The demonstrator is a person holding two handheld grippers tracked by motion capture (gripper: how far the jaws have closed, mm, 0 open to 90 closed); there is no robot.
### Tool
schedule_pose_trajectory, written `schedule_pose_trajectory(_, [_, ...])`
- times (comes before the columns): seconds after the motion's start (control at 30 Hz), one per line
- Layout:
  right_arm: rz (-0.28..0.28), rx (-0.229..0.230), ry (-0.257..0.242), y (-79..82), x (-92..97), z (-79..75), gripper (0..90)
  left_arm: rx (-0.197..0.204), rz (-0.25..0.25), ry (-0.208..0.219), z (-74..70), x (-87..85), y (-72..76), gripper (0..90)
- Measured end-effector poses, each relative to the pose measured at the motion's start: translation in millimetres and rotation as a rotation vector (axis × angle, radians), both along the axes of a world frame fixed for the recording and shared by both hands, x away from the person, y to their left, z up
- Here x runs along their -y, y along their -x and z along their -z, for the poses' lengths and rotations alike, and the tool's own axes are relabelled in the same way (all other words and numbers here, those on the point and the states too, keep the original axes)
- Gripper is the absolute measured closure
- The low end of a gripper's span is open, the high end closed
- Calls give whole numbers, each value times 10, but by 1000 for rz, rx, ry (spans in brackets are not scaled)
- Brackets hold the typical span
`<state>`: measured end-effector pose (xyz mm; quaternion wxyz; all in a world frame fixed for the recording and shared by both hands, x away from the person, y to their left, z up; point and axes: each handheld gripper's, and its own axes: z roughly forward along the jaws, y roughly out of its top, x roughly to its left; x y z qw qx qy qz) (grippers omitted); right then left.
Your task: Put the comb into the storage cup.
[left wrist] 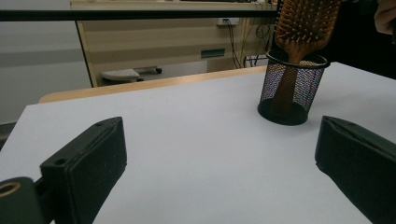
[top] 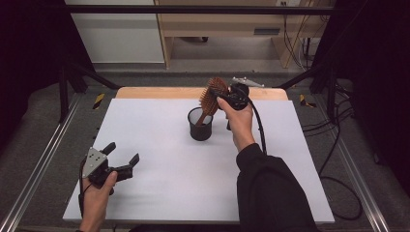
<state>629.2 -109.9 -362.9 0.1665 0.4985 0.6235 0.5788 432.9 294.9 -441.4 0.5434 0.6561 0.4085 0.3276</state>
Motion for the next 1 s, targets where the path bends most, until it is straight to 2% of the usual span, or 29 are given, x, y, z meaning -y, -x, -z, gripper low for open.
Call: schedule_pose_trajectory(1.0, [-27, -3, 48, 0, 57, -4, 406, -2, -1, -2, -1, -10, 0, 25])
